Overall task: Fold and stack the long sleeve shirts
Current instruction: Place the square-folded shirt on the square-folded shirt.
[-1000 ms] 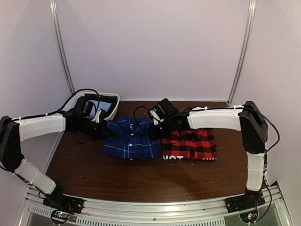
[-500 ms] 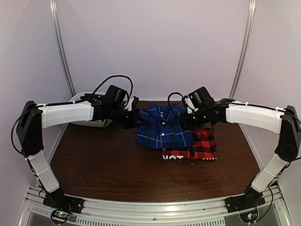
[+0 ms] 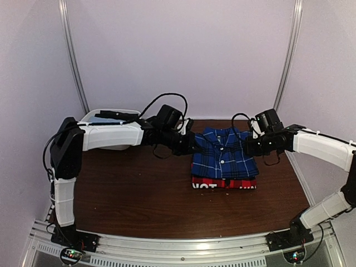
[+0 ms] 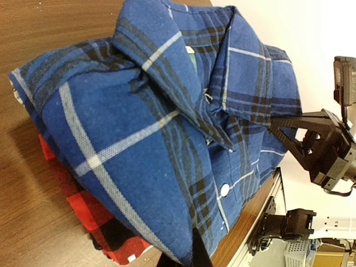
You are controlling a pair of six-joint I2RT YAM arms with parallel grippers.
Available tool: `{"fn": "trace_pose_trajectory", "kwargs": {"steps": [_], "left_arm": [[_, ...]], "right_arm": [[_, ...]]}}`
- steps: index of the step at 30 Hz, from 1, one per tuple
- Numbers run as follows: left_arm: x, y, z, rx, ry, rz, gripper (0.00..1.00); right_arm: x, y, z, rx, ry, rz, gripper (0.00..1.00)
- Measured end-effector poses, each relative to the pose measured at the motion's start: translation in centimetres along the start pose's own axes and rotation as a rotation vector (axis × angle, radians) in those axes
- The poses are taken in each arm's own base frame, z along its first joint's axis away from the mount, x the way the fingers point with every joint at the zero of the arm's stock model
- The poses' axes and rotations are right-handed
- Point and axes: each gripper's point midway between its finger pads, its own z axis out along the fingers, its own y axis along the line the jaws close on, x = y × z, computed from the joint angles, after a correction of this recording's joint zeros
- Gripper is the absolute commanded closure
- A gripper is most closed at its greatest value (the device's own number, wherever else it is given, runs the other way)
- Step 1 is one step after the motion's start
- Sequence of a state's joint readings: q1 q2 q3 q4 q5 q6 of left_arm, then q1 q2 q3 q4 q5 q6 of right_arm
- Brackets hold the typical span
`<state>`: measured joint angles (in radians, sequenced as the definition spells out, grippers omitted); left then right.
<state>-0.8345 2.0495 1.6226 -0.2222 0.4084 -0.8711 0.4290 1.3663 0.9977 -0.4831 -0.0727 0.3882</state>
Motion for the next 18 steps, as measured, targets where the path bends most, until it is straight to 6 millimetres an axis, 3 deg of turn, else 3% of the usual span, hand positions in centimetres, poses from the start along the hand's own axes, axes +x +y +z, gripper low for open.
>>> {"fn": "trace_pose_trajectory", "kwargs": {"steps": [6,13,15,18], "left_arm": [[0.4,0.5,2.0,0.004,0.020,-0.017,1.00],[0.8,1.1,2.9,-0.007,0.032,-0.034,1.00],[1.0,1.4,3.2,-0.010,0.037,-0.036,1.00],[1.4,2.2,3.9,-0.020,0.047,-0.042,1.00]], "right_arm": [[0.7,-1.8,0.1,0.023,0.012,0.015,1.00],[1.9,-3.0,0.7,0.037,0.037,0.029,1.00],[2.7,-3.6,1.2,0.043,0.050,0.036,0.96],[4.0,-4.6,2.1,0.056,0.074,0.048,0.80]]}}
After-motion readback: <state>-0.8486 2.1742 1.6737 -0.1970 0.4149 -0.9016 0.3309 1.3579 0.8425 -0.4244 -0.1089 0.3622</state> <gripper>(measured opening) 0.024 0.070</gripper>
